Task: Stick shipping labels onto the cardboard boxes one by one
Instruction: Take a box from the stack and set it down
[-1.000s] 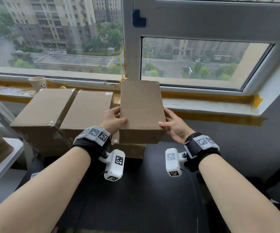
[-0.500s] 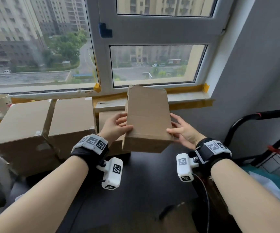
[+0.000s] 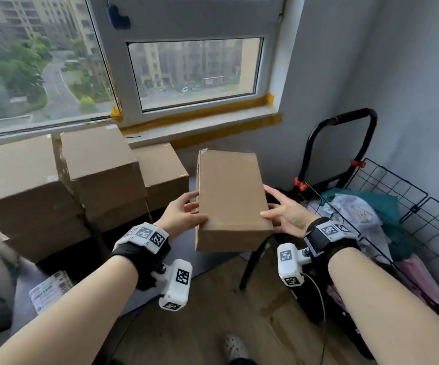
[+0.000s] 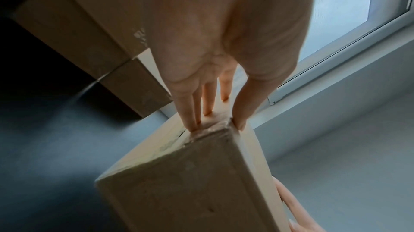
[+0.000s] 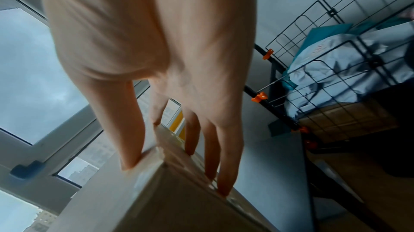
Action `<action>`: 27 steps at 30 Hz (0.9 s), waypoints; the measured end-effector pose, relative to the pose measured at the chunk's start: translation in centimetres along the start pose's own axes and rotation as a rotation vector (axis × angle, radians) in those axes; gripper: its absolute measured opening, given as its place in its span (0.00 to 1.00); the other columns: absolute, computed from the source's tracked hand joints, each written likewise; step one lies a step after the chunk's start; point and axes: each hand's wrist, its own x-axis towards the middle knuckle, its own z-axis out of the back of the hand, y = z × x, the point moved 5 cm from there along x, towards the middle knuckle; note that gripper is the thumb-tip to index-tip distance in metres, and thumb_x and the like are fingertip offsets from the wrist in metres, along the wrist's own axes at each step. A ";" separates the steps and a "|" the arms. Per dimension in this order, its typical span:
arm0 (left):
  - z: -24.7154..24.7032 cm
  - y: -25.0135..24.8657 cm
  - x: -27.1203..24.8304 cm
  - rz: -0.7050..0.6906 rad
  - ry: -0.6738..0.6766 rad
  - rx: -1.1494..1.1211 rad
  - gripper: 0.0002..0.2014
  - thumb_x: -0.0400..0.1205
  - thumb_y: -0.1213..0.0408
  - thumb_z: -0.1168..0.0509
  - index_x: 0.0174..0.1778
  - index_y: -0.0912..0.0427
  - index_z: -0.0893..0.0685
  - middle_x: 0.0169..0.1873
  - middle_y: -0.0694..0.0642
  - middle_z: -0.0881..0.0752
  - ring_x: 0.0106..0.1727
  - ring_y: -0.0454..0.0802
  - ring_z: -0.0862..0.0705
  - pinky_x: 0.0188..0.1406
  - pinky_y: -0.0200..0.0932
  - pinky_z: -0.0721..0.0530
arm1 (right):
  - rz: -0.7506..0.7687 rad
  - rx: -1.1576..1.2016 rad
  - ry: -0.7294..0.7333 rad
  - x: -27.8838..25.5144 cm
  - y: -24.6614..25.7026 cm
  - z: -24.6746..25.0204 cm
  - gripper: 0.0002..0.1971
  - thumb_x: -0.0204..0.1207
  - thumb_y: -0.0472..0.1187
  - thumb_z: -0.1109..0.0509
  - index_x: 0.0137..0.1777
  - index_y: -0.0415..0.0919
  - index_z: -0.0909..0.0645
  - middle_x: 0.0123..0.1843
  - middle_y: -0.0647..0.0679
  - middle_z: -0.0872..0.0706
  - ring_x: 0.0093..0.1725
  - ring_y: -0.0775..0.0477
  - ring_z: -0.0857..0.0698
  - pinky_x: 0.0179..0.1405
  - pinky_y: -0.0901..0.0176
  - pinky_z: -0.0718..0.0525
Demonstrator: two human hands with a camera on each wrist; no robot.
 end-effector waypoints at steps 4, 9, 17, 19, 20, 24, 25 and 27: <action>1.4 3.7 -2.3 0.072 0.033 -0.017 0.38 0.71 0.77 0.28 0.78 0.56 0.33 0.70 0.64 0.23 0.68 0.60 0.20 0.68 0.63 0.22 | -0.063 -0.011 0.008 -1.1 -3.8 -2.5 0.39 0.76 0.22 0.39 0.79 0.60 0.40 0.64 0.40 0.18 0.54 0.41 0.16 0.46 0.48 0.17; 3.7 7.8 -4.7 0.139 0.033 -0.087 0.38 0.75 0.87 0.38 0.80 0.57 0.36 0.72 0.61 0.24 0.71 0.58 0.23 0.65 0.52 0.21 | -0.139 -0.012 0.017 -0.5 -7.6 -6.3 0.42 0.73 0.19 0.37 0.79 0.60 0.39 0.61 0.41 0.16 0.56 0.39 0.18 0.50 0.45 0.18; 8.7 13.6 -5.8 0.210 -0.200 -0.196 0.35 0.70 0.93 0.39 0.72 0.64 0.27 0.67 0.61 0.21 0.68 0.61 0.21 0.66 0.54 0.21 | -0.177 -0.081 0.065 2.9 -9.7 -12.5 0.47 0.69 0.19 0.30 0.79 0.58 0.41 0.68 0.41 0.19 0.65 0.41 0.20 0.56 0.44 0.16; 9.8 14.6 -5.5 0.233 -0.275 -0.236 0.35 0.69 0.95 0.41 0.72 0.67 0.27 0.69 0.63 0.22 0.71 0.62 0.23 0.71 0.57 0.25 | -0.188 -0.099 0.086 4.2 -10.1 -13.8 0.47 0.68 0.18 0.30 0.80 0.58 0.41 0.69 0.42 0.20 0.63 0.43 0.20 0.51 0.49 0.15; 10.3 15.0 -5.3 0.236 -0.303 -0.257 0.35 0.69 0.96 0.42 0.73 0.69 0.28 0.70 0.63 0.23 0.72 0.62 0.24 0.72 0.58 0.26 | -0.190 -0.107 0.090 4.9 -10.1 -14.4 0.47 0.68 0.18 0.30 0.80 0.58 0.42 0.70 0.41 0.21 0.63 0.43 0.20 0.49 0.51 0.15; 11.5 15.6 -4.3 0.222 -0.356 -0.297 0.37 0.71 0.97 0.47 0.77 0.69 0.35 0.74 0.62 0.28 0.77 0.57 0.31 0.72 0.51 0.29 | -0.185 -0.144 0.106 7.7 -10.1 -15.9 0.46 0.70 0.19 0.32 0.82 0.55 0.44 0.73 0.40 0.25 0.64 0.43 0.21 0.50 0.52 0.15; 11.6 15.6 -4.0 0.218 -0.363 -0.306 0.38 0.72 0.96 0.48 0.78 0.69 0.37 0.76 0.61 0.30 0.77 0.55 0.31 0.69 0.48 0.28 | -0.182 -0.158 0.111 8.4 -10.0 -16.2 0.46 0.71 0.20 0.32 0.82 0.54 0.45 0.74 0.40 0.26 0.63 0.44 0.22 0.50 0.53 0.15; 11.7 15.7 -3.5 0.212 -0.377 -0.322 0.39 0.73 0.96 0.49 0.80 0.67 0.40 0.78 0.59 0.32 0.77 0.54 0.32 0.70 0.47 0.28 | -0.180 -0.194 0.115 9.6 -9.7 -16.5 0.46 0.71 0.21 0.32 0.82 0.54 0.46 0.76 0.40 0.28 0.64 0.44 0.22 0.56 0.49 0.16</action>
